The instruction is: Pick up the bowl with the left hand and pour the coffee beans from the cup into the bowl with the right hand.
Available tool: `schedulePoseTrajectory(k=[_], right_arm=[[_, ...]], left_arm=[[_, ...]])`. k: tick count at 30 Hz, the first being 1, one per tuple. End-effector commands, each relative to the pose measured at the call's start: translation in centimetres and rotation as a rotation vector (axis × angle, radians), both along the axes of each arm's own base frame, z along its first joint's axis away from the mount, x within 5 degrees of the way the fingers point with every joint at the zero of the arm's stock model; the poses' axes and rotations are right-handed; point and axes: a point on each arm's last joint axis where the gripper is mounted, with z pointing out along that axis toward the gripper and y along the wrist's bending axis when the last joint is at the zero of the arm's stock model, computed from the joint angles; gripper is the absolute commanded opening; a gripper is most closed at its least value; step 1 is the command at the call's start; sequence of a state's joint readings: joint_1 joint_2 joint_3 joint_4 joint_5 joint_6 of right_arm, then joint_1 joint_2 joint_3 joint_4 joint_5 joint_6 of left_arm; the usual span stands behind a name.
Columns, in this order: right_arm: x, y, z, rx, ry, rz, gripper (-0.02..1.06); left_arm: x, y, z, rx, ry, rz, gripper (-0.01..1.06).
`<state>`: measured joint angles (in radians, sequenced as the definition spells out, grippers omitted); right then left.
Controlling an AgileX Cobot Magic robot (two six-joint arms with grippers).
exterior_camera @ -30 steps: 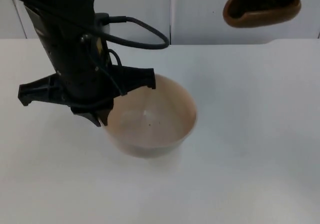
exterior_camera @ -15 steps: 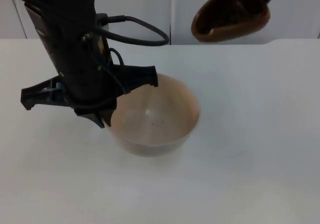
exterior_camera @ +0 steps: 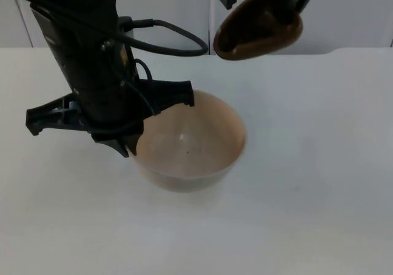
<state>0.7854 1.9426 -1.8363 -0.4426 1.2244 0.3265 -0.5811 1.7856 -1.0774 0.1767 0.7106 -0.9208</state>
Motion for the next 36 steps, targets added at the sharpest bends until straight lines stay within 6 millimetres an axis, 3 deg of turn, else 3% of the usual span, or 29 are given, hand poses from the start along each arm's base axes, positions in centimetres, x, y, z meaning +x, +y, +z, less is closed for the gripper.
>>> schedulePoseTrajectory(k=[1,5,13,22,36], right_arm=[[0.1,0.2,0.4,-0.021,-0.032,0.024,0.0],[0.1,0.4,0.7,-0.068,-0.08,0.04,0.0],[-2.1,3.2,1.9,-0.212,-0.276,0.14,0.0],[-3.4,4.6,3.2,-0.317,-0.435,0.204,0.0],[-3.7,4.9,3.4,-0.375,-0.455,0.255,0.0]], left_arm=[[0.1,-0.4,0.2,-0.025,-0.014,0.007,0.0],[0.1,-0.4,0.2,-0.025,-0.014,0.007,0.0],[0.1,-0.4,0.2,-0.025,-0.014,0.007,0.0],[0.1,-0.4,0.2,-0.025,-0.015,0.004,0.0],[0.1,-0.4,0.2,-0.025,-0.015,0.004,0.0]])
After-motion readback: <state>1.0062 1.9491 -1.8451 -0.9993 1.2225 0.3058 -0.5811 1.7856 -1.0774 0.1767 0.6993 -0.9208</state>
